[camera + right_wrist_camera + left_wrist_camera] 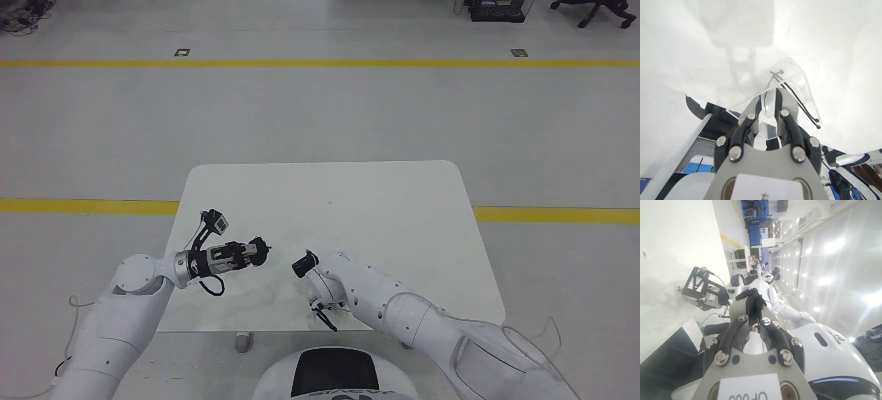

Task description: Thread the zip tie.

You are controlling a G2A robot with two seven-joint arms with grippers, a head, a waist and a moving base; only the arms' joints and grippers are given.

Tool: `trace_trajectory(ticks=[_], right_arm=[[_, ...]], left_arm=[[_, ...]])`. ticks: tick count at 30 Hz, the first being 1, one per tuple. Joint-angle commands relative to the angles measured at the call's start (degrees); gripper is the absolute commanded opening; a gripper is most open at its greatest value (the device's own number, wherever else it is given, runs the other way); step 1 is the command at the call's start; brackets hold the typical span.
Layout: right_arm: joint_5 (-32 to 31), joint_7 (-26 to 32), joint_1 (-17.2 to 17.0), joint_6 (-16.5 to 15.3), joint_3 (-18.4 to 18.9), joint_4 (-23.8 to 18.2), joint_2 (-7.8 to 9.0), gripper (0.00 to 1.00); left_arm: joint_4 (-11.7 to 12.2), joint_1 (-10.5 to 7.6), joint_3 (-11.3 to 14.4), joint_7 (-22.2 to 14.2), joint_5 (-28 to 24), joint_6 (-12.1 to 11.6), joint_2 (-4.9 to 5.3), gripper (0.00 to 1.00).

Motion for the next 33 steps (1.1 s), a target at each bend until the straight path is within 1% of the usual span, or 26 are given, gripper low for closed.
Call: trace_trajectory(ticks=[1, 6, 8, 10, 12, 19, 23, 28, 31, 33], right_arm=[[-0.2, 0.1, -0.1, -0.1, 0.1, 0.2, -0.12, 0.19], [-0.9, 0.4, -0.2, -0.1, 0.2, 1.0, -0.54, 0.18], [-1.0, 0.4, -0.2, -0.1, 0.4, 1.4, -0.71, 0.16], [-1.3, 0.5, -0.2, 0.1, 0.4, 1.7, -0.91, 0.06], [-1.5, 0.5, -0.3, 0.1, 0.6, 2.0, -1.10, 0.00], [-1.9, 0.3, -0.4, -0.2, 1.4, 2.6, -1.47, 0.00], [-2.0, 0.2, -0.6, -0.6, 2.2, 2.5, -1.39, 0.00], [-2.3, 0.4, -1.1, -1.3, 4.1, 0.7, -0.58, 0.00], [-1.8, 0.5, -2.0, -3.1, 6.3, -1.5, 0.58, 0.00], [-1.6, 0.6, -2.9, -4.7, 8.2, -3.3, 1.69, 0.00]], left_arm=[[0.0, 0.00, 0.0, 0.0, 0.0, 0.0, 0.00, 0.00], [0.0, 0.00, 0.0, 0.0, 0.0, 0.0, 0.00, 0.00], [0.0, 0.00, 0.0, 0.0, 0.0, 0.0, 0.00, 0.00], [0.0, 0.00, 0.0, 0.0, 0.0, 0.0, 0.00, 0.00], [0.0, 0.00, 0.0, 0.0, 0.0, 0.0, 0.00, 0.00], [0.0, 0.00, 0.0, 0.0, 0.0, 0.0, 0.00, 0.00], [0.0, 0.00, 0.0, 0.0, 0.0, 0.0, 0.00, 0.00], [0.0, 0.00, 0.0, 0.0, 0.0, 0.0, 0.00, 0.00], [0.0, 0.00, 0.0, 0.0, 0.0, 0.0, 0.00, 0.00], [0.0, 0.00, 0.0, 0.0, 0.0, 0.0, 0.00, 0.00]])
